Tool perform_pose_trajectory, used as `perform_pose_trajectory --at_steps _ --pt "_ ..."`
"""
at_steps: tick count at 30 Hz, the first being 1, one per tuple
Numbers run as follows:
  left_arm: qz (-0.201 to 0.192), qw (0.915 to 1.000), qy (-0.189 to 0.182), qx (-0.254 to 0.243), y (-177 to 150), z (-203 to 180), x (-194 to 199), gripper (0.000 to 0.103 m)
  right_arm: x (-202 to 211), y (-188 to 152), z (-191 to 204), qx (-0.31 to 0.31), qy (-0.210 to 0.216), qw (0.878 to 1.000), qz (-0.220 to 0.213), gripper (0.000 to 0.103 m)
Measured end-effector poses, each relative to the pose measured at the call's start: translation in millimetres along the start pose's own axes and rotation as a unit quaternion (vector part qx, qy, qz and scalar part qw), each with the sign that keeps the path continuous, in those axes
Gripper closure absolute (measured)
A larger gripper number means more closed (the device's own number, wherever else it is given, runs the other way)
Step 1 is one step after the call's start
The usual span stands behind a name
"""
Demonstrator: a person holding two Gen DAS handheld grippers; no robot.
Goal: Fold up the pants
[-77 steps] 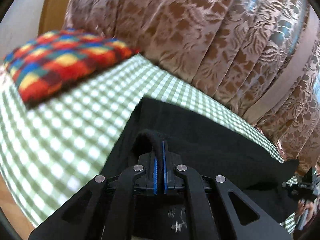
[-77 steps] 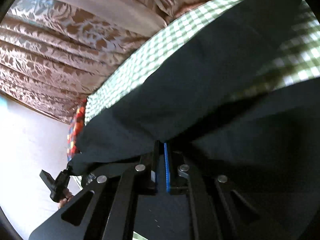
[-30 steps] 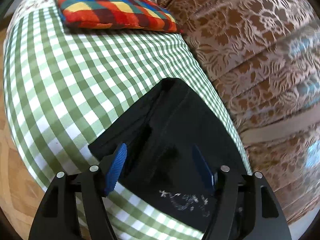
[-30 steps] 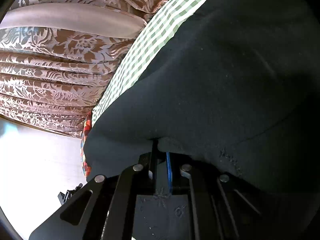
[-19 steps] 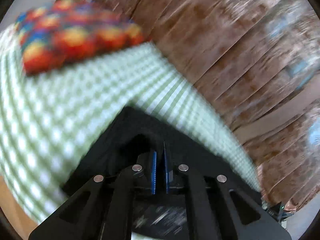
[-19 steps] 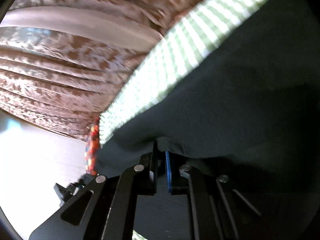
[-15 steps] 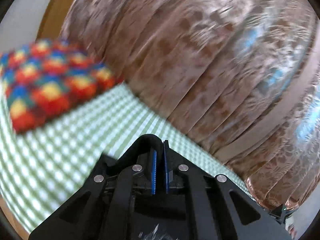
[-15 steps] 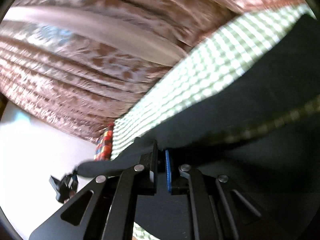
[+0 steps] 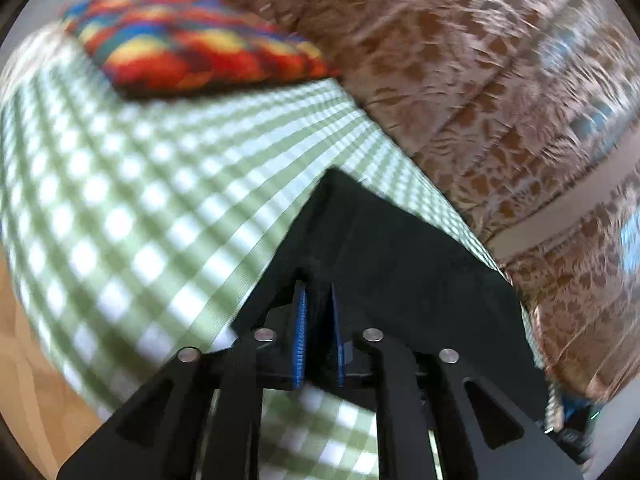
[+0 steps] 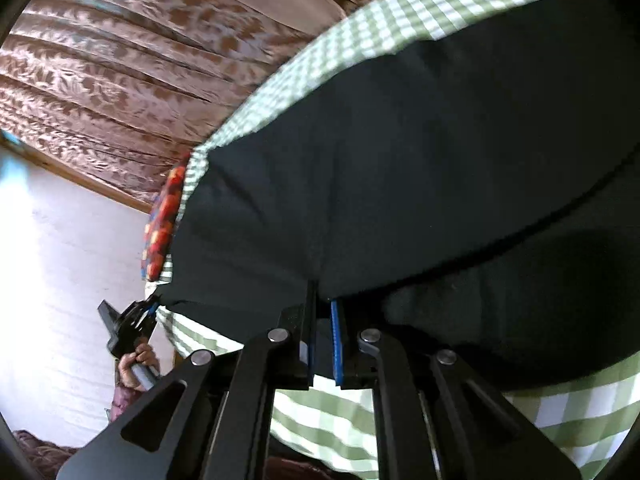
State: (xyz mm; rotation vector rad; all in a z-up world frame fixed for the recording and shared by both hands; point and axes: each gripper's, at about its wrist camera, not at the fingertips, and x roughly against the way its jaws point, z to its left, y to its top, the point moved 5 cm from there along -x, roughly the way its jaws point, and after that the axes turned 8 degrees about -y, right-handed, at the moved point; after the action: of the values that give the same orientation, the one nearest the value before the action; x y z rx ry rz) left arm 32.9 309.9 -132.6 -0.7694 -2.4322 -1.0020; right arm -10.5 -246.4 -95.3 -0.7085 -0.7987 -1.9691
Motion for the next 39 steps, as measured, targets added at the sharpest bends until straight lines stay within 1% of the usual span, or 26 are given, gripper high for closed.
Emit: perform_pose_trajectory --at_steps 1,2,3,5,8,10,11,12,13,14,15,16,18,20,21,24,26,27,28,29,31,32,33,34,37,39 --pt "-0.001 0.9997 -0.009 0.022 -2.4 5.8 5.4 0.08 -0.7 0.1 -1.5 0.002 -0.004 1.0 0.001 0.098" --pt "-0.009 0.9988 -0.013 0.046 -2.3 11.1 13.9 0.076 -1.8 -0.1 -2.0 0.004 -0.007 1.0 0.002 0.098" --pt "-0.012 0.9979 -0.019 0.06 -1.0 13.0 19.5 0.074 -3.5 1.3 -2.4 0.004 -0.009 1.0 0.002 0.098" --pt "-0.014 0.993 -0.047 0.107 0.1 16.4 29.6 0.074 -3.8 3.7 -2.6 0.008 -0.012 1.0 0.0 0.098" --pt "-0.014 0.9883 -0.066 0.137 -2.5 11.3 39.7 0.074 -5.5 4.9 -5.1 0.011 -0.013 1.0 -0.001 0.098" --pt "-0.01 0.9863 -0.065 0.151 -3.8 2.2 39.6 0.062 -5.0 4.3 -7.3 0.009 -0.009 1.0 -0.001 0.098" --pt "-0.009 0.985 -0.067 0.159 -4.0 -1.0 39.4 0.062 -5.6 4.8 -6.7 0.009 -0.008 1.0 -0.001 0.098" --pt "-0.011 0.9848 -0.058 0.163 -3.5 -5.3 39.6 0.053 -6.3 5.7 -6.2 0.008 -0.005 1.0 -0.002 0.098" --pt "-0.006 0.9847 -0.034 0.171 -4.2 -6.9 37.7 0.037 -6.8 6.2 -6.7 0.007 -0.004 1.0 -0.002 0.098" --pt "0.003 0.9828 -0.023 0.183 -6.3 -7.1 33.6 0.035 -7.9 6.8 -6.9 0.005 -0.002 1.0 -0.001 0.098" --pt "0.021 0.9798 -0.031 0.197 -8.7 -9.3 26.3 0.035 -8.8 7.3 -8.0 0.003 0.002 1.0 -0.001 0.098" --pt "0.029 0.979 -0.02 0.201 -9.3 -9.1 22.1 0.033 -9.3 7.5 -8.2 0.003 0.003 1.0 -0.001 0.098" --pt "0.033 0.9797 0.026 0.196 -5.6 -8.7 15.4 0.033 -10.3 8.4 -8.8 0.0 0.008 1.0 0.0 0.098" --pt "0.035 0.9792 0.032 0.197 0.1 -12.5 8.2 0.033 -9.6 8.8 -9.1 0.0 0.013 1.0 -0.001 0.098" --pt "0.034 0.9801 0.051 0.189 5.0 -16.2 3.9 0.033 -9.4 8.9 -9.3 0.001 0.014 1.0 -0.001 0.098" --pt "0.049 0.9798 0.093 0.17 11.3 -22.6 -7.5 0.059 -7.1 7.4 -11.3 0.004 0.017 1.0 -0.002 0.098" --pt "0.051 0.9814 0.114 0.146 15.2 -28.6 -13.4 0.071 -5.5 7.1 -9.6 0.012 0.016 1.0 -0.003 0.098" --pt "0.051 0.9819 0.114 0.142 17.9 -30.0 -17.0 0.084 -4.5 7.3 -9.0 0.016 0.016 1.0 -0.004 0.098" --pt "0.049 0.983 0.114 0.136 20.8 -31.4 -20.6 0.093 -3.8 7.4 -8.3 0.018 0.016 1.0 -0.004 0.098" --pt "0.042 0.985 0.11 0.126 24.7 -35.3 -23.5 0.095 -3.8 8.7 -6.2 0.019 0.015 1.0 -0.004 0.098" --pt "0.018 0.9919 0.078 0.098 37.0 -49.1 -25.3 0.096 4.1 13.1 -1.3 0.017 0.026 0.999 -0.013 0.098" --pt "0.003 0.9947 0.057 0.086 45.7 -59.3 -23.4 0.096 13.8 16.3 2.3 0.014 0.04 0.999 -0.024 0.098" --pt "-0.023 0.9972 0.02 0.068 58.4 -75.0 -18.0 0.096 20.5 17.6 5.1 0.015 0.048 0.998 -0.032 0.098" --pt "-0.041 0.9979 -0.003 0.05 66.4 -85.9 -11.8 0.096 31.8 19.3 10.7 0.024 0.053 0.997 -0.044 0.098" --pt "-0.06 0.9977 -0.032 0.002 75.1 -102.7 -1.4 0.096 49.0 14.4 21.2 0.049 0.049 0.996 -0.054 0.098" --pt "-0.049 0.9985 -0.022 -0.013 66.4 -91.6 -3.6 0.097 42.5 2.8 20.7 0.059 0.029 0.997 -0.039 0.098"
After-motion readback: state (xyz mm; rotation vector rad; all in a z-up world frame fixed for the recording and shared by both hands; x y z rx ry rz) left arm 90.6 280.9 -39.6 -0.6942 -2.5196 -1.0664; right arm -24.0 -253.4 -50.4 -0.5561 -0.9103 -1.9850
